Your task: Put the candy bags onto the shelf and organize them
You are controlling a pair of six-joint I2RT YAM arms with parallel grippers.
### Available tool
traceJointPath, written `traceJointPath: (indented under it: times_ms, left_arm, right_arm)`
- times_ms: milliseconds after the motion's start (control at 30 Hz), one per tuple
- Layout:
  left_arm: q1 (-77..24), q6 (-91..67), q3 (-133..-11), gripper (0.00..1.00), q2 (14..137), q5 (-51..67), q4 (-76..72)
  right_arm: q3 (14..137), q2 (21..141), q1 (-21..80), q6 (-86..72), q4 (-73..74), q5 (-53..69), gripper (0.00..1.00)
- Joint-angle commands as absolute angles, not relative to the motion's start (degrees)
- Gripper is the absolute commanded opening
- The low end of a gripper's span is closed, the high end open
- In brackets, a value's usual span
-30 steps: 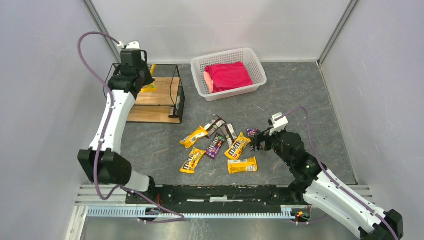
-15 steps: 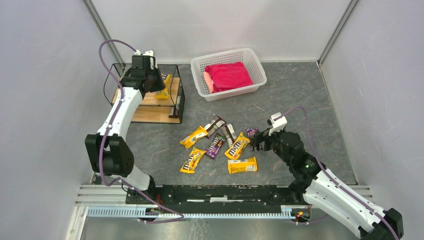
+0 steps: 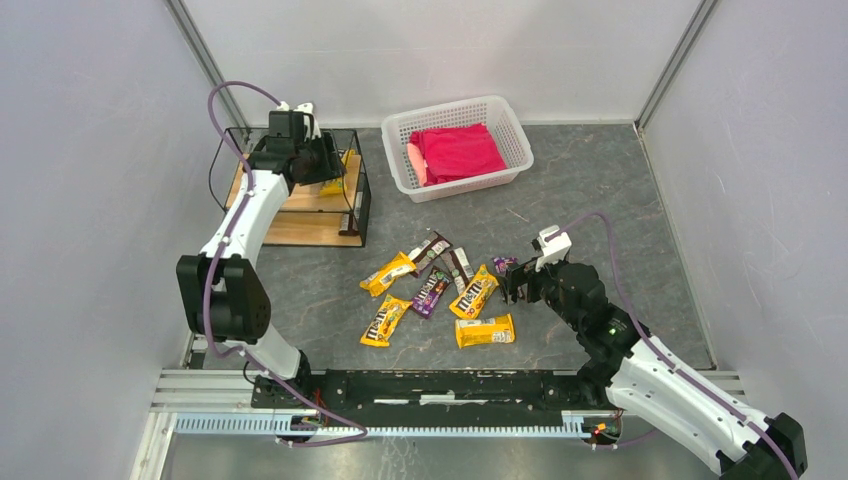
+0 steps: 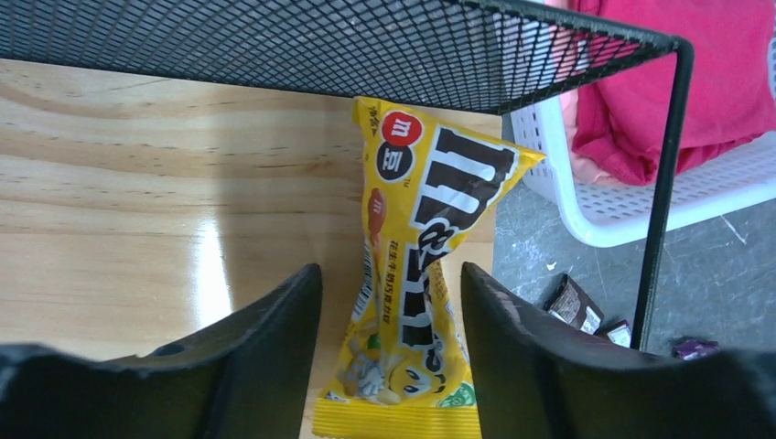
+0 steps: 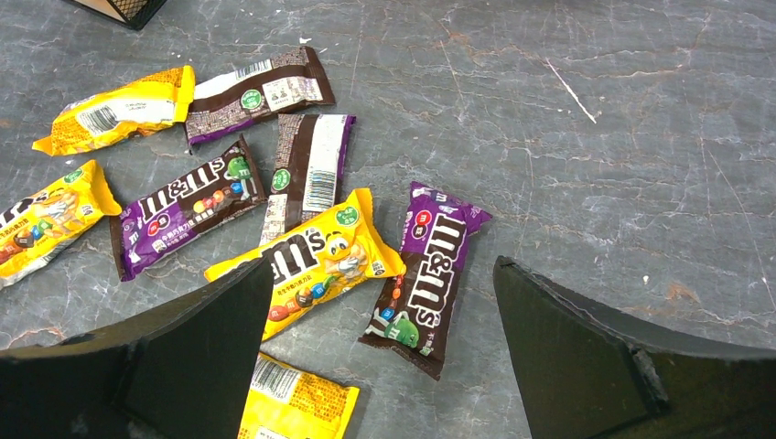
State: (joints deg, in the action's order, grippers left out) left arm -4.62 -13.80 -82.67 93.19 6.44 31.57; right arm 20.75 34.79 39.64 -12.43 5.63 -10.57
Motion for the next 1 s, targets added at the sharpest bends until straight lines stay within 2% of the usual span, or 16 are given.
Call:
traceJointPath:
  times_ms: [0,200,367,700,967]
  left_arm:
    - [-4.72,-15.10,-83.70,0.68,91.51,8.02,30.31]
    - [-4.44,-16.24,-85.47,0.83,88.27,6.63,31.90]
    - [-3.79,-17.88,-88.23,0.80,86.70,4.99,33.32]
    - [-3.43,-19.02,-91.43,0.43,90.95,10.00,33.60]
    - [-3.40,-19.14,-89.42,0.30,93.60,11.51,32.78]
  right_arm:
    - [21.27,34.89,39.53,-13.05,3.08,-10.37,0.98]
    - [21.53,34.81,39.55,-12.74,3.73,-10.72,0.98]
    - [21.95,34.87,39.55,-12.98,3.70,-10.50,0.98]
    - [22.32,35.32,39.52,-13.02,3.60,-10.02,0.98]
    - [21.82,35.42,39.57,-13.02,3.09,-10.03,0.98]
